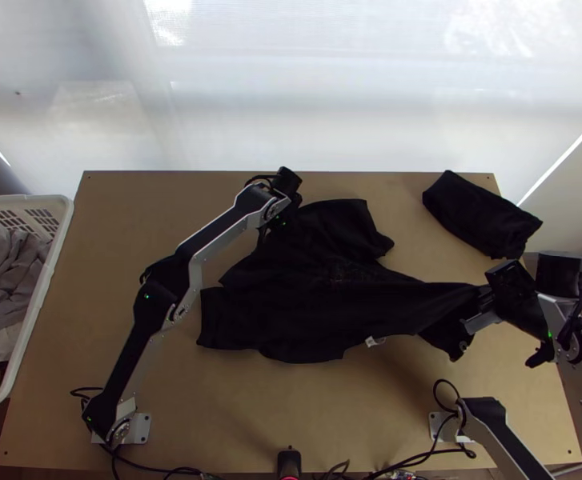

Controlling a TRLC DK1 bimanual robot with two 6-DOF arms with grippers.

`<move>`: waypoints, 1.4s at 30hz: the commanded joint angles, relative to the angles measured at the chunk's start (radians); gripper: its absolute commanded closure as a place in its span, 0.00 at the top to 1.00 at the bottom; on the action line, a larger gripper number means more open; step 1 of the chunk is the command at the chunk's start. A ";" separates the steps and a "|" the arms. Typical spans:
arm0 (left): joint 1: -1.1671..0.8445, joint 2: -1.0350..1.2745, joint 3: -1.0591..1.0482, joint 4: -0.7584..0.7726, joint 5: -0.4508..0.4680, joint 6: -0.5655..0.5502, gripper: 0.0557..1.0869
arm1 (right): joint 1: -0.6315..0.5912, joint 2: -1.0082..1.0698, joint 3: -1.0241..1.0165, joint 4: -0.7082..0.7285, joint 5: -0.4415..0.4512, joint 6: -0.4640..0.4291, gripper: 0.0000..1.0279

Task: Fold the t-shirt

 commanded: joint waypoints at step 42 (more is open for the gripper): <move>0.283 -1.361 -0.120 -0.372 0.050 0.039 0.04 | 0.361 0.183 0.612 0.426 0.073 0.006 0.03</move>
